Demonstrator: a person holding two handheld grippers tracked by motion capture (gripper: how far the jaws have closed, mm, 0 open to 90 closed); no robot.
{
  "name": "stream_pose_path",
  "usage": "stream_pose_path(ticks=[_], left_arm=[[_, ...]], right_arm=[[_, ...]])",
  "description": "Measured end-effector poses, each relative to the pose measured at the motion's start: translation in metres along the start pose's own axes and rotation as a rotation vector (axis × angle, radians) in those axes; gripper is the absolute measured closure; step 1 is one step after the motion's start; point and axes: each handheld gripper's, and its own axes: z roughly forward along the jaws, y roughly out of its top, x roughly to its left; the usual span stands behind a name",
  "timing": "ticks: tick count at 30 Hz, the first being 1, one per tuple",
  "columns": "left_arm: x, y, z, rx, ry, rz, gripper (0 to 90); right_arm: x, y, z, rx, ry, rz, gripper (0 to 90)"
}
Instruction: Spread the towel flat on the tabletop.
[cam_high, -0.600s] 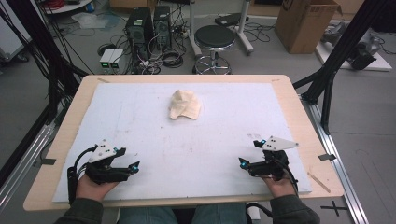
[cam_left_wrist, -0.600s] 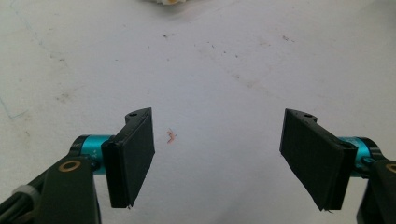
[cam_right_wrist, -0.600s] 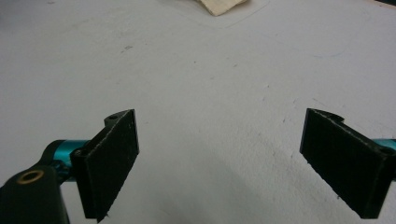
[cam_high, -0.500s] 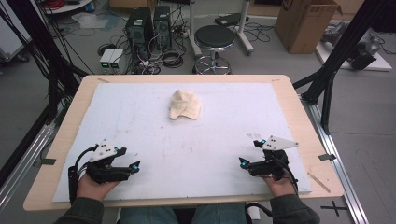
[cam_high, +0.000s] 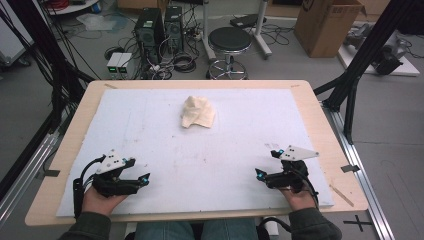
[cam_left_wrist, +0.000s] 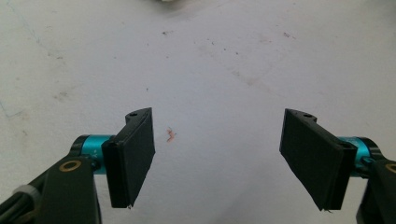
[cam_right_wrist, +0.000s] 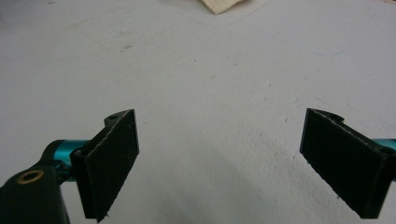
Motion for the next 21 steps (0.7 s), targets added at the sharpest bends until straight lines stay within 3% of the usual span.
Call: stream_pose_path(ticks=[21], left_arm=[[-0.001, -0.005, -0.005, -0.002, 0.009, -0.001, 26.9]], right_arm=[[0.005, 0.008, 0.014, 0.005, 0.025, -0.014, 10.9]])
